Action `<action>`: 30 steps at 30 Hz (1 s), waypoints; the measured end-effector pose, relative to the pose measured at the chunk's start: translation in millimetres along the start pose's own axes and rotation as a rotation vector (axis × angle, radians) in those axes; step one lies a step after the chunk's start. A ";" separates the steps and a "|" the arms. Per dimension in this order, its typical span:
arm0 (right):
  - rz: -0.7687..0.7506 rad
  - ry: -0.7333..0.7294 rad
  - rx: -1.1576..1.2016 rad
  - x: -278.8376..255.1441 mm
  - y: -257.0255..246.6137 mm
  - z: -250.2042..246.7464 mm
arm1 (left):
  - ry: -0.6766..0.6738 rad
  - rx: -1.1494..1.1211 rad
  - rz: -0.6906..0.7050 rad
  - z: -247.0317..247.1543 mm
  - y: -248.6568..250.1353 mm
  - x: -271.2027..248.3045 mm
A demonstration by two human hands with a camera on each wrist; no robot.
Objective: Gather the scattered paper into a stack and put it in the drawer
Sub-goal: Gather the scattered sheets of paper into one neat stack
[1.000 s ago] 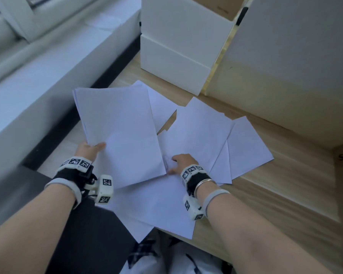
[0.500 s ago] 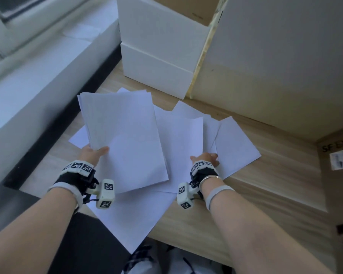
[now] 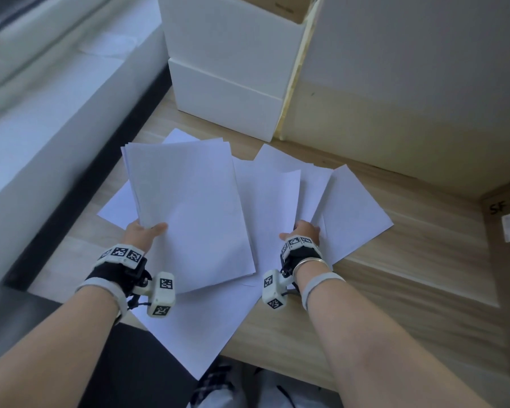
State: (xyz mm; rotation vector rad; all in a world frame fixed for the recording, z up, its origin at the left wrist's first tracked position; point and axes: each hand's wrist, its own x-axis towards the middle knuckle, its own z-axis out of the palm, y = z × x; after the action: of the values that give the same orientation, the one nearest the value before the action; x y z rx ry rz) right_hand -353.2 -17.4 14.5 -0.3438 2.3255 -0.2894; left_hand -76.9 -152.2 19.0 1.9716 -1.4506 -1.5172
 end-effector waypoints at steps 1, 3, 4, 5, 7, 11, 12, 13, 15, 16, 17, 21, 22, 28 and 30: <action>-0.026 0.011 0.020 0.5 3.0 -1.9 | -0.003 0.002 0.000 1.3 0.5 -0.1; -0.056 0.053 0.071 4.1 13.0 -4.4 | -0.015 0.006 -0.001 4.2 3.2 -1.2; -0.067 0.087 0.115 3.8 17.7 -7.0 | -0.025 0.009 -0.001 5.9 5.0 -1.6; -0.088 0.125 0.150 2.6 22.6 -10.2 | -0.038 0.010 -0.001 8.1 5.8 -0.3; -0.120 0.171 0.215 1.8 33.5 -19.6 | -0.071 0.034 0.001 15.3 8.5 0.8; -0.143 0.270 0.379 1.3 54.4 -48.7 | -0.122 0.087 0.014 33.8 15.3 -0.7; -0.135 0.285 0.427 -1.0 58.7 -56.9 | -0.137 0.096 0.014 38.7 16.4 -1.7; -0.116 0.293 0.463 -1.9 62.5 -66.0 | -0.147 0.108 0.015 43.5 17.2 -1.7; -0.085 0.308 0.471 1.1 70.6 -82.7 | -0.163 0.127 0.013 51.8 18.2 -2.7; -0.080 0.309 0.454 3.2 75.0 -91.4 | -0.176 0.133 0.010 56.8 19.0 -3.2; -0.074 0.307 0.435 5.2 79.0 -99.3 | -0.190 0.144 0.008 61.5 19.4 -3.7; -0.049 0.313 0.411 8.1 93.5 -115.6 | -0.239 0.195 -0.006 79.9 22.4 -8.8; -0.053 0.320 0.416 8.0 96.6 -116.8 | -0.257 0.216 -0.011 84.5 22.6 -10.5; -0.076 0.484 0.475 4.2 110.4 -127.0 | -0.301 0.336 0.043 107.7 20.8 -22.7; -0.060 0.542 0.520 5.9 114.6 -139.1 | -0.278 0.367 0.075 112.5 22.1 -27.1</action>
State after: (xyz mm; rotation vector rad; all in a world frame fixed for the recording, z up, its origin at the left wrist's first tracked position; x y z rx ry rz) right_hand -475.0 102.7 71.4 -0.0753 2.6356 -1.1062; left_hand -182.1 -101.7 2.8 1.9214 -2.0199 -1.6386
